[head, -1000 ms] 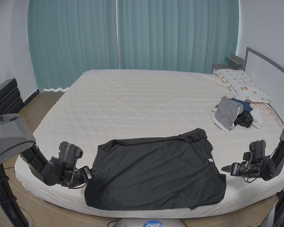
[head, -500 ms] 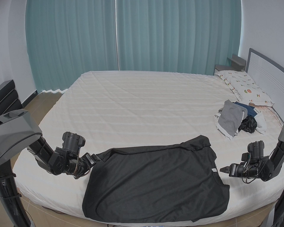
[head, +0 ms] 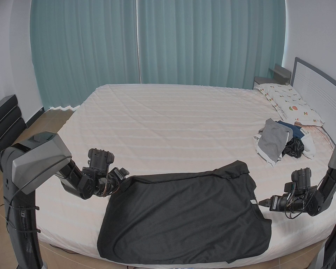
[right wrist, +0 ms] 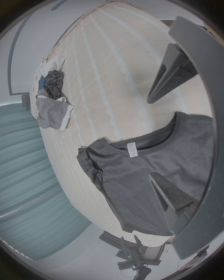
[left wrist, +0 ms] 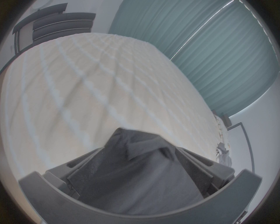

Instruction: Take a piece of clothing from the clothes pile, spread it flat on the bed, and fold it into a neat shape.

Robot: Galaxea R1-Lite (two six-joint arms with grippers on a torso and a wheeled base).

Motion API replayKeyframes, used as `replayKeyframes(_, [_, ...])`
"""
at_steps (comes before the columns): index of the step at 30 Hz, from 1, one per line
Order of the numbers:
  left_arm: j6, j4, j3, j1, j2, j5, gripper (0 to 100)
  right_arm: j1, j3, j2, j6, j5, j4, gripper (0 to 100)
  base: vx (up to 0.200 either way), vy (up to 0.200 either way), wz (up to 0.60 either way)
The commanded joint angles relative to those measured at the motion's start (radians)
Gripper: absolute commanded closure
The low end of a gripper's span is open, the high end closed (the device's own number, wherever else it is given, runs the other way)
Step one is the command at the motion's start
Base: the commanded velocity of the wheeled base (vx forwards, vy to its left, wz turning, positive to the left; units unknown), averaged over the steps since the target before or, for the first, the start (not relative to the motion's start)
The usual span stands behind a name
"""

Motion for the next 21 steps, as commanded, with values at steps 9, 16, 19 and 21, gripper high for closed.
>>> replayKeyframes(9, [0.001, -0.115, -0.075, -0.001, 0.135, 0.042, 0, 0.045, 0.02, 0.003, 0.001, -0.023, 0.0, 0, 0.0, 0.0, 0.0])
replayKeyframes(16, [-0.002, -0.117, -0.066, -0.004, 0.129, 0.042, 0, 0.054, 0.02, 0.011, 0.001, -0.038, 0.0, 0, 0.0, 0.0, 0.0])
replayKeyframes(19, [0.002, -0.118, -0.074, -0.01, 0.138, 0.043, 0, 0.054, 0.02, 0.011, 0.002, -0.038, 0.0, 0, 0.0, 0.0, 0.0])
replayKeyframes(21, [0.002, -0.126, -0.077, -0.01, 0.142, 0.043, 0, 0.056, 0.02, 0.009, 0.002, -0.038, 0.0, 0, 0.0, 0.0, 0.0])
